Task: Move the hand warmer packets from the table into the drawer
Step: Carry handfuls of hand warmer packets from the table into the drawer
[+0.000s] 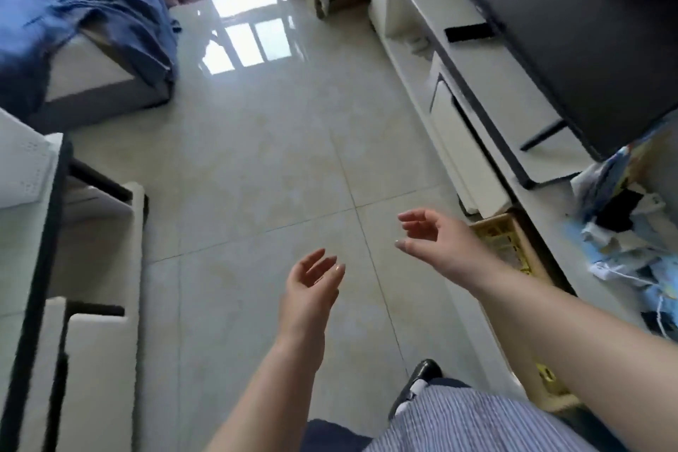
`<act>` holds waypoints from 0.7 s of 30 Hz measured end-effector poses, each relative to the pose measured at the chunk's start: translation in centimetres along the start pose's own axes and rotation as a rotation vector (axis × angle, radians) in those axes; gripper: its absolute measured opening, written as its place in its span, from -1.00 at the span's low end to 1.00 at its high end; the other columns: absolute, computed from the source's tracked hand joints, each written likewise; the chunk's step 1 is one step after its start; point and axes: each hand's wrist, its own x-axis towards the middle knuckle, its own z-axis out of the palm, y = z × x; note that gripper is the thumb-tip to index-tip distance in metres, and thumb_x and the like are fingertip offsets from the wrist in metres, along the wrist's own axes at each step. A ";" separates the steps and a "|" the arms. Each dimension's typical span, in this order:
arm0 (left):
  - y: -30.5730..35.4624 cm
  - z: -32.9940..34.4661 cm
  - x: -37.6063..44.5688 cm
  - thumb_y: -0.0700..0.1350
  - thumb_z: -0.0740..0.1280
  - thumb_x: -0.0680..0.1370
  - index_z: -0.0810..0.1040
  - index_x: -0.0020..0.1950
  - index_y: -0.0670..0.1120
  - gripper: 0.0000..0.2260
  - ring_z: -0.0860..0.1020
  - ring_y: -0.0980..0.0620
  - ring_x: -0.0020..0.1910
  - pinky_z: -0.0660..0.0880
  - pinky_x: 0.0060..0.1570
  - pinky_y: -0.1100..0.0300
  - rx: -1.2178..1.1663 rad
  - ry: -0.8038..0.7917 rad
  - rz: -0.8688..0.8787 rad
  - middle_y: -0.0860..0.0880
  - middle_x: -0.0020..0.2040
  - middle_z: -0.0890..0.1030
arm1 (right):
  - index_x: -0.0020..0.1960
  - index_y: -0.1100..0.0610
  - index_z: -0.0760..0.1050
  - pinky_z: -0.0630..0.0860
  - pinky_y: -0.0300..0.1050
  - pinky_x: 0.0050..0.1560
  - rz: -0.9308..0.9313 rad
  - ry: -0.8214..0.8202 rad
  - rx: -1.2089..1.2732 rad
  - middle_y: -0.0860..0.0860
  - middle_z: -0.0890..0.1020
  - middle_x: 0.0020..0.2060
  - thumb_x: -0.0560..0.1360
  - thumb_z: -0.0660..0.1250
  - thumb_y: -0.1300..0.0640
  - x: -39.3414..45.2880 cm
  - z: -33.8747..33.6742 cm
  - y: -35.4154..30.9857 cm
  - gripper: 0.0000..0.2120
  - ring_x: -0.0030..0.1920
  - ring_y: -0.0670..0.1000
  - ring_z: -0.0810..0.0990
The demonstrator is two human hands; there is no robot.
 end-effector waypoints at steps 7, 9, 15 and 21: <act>4.4 -19.5 -6.0 -0.22 0.39 0.50 0.49 0.18 0.01 -0.71 0.57 0.18 0.03 0.46 -0.10 0.28 -0.124 0.209 0.191 0.06 0.07 0.60 | 0.19 0.05 0.52 0.47 -0.11 0.23 -0.261 -0.314 -0.276 -0.02 0.59 0.07 0.39 0.48 0.12 -3.0 18.0 -13.6 -0.61 0.15 -0.05 0.55; 5.1 -26.7 -8.5 -0.22 0.38 0.50 0.48 0.19 -0.01 -0.71 0.56 0.15 0.04 0.47 -0.08 0.27 -0.172 0.308 0.240 0.04 0.08 0.60 | 0.18 0.05 0.53 0.48 -0.09 0.22 -0.345 -0.391 -0.292 -0.01 0.59 0.06 0.38 0.48 0.12 -5.1 25.0 -17.2 -0.62 0.13 -0.04 0.56; 5.0 -42.6 -14.5 -0.23 0.38 0.50 0.49 0.20 -0.05 -0.71 0.56 0.13 0.00 0.48 -0.11 0.31 -0.254 0.521 0.319 0.00 0.08 0.59 | 0.18 0.09 0.52 0.50 -0.03 0.23 -0.469 -0.604 -0.351 0.01 0.57 0.06 0.37 0.48 0.18 -10.5 40.1 -23.1 -0.61 0.15 -0.01 0.55; 3.8 -52.9 -17.6 -0.24 0.37 0.51 0.48 0.22 -0.07 -0.70 0.55 0.09 0.01 0.47 -0.06 0.27 -0.324 0.674 0.340 -0.04 0.09 0.59 | 0.21 0.04 0.50 0.46 -0.25 0.15 -0.615 -0.770 -0.512 -0.08 0.55 0.07 0.39 0.47 0.11 -13.0 49.6 -27.9 -0.59 0.12 -0.09 0.54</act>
